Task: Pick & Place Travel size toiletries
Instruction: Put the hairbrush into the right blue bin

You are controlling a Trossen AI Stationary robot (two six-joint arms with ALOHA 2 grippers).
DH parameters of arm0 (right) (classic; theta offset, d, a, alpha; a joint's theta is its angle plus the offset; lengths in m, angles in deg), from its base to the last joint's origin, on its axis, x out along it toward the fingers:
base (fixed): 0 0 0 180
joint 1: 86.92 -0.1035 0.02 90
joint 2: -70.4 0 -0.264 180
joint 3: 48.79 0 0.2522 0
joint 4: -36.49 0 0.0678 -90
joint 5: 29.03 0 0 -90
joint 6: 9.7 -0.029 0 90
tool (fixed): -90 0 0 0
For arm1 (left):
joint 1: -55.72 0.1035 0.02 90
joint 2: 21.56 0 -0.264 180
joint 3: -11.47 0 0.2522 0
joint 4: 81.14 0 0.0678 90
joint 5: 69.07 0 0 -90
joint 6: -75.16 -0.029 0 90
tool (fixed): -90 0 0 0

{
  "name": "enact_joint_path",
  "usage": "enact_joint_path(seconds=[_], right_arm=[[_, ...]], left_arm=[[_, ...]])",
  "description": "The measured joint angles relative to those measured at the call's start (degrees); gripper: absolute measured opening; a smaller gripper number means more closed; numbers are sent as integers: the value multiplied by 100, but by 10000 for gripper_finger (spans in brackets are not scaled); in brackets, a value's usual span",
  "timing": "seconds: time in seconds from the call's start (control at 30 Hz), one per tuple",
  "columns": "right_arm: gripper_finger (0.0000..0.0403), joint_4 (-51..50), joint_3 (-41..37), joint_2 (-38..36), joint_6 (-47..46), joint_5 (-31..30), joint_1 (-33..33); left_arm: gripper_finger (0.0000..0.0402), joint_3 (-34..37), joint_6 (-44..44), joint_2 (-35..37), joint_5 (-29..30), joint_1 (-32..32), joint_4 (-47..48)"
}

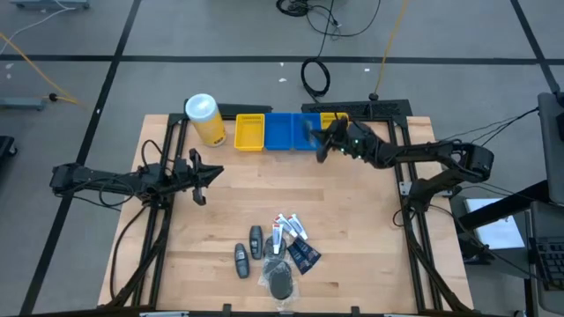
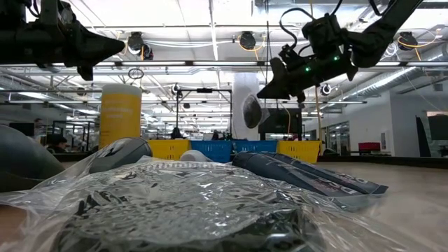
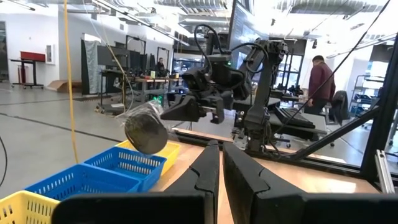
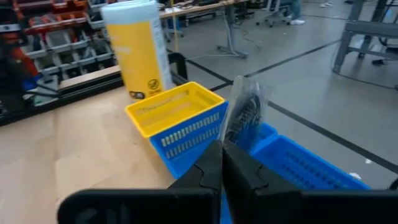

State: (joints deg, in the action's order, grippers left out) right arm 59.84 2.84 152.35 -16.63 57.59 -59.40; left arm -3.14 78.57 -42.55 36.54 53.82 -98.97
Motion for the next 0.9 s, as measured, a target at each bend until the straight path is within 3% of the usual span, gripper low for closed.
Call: enact_joint_path(seconds=[0.9], right_arm=[[0,336,212,619,-315,42,633]], left_arm=[[21,1,-53,0,137,-2,0]])
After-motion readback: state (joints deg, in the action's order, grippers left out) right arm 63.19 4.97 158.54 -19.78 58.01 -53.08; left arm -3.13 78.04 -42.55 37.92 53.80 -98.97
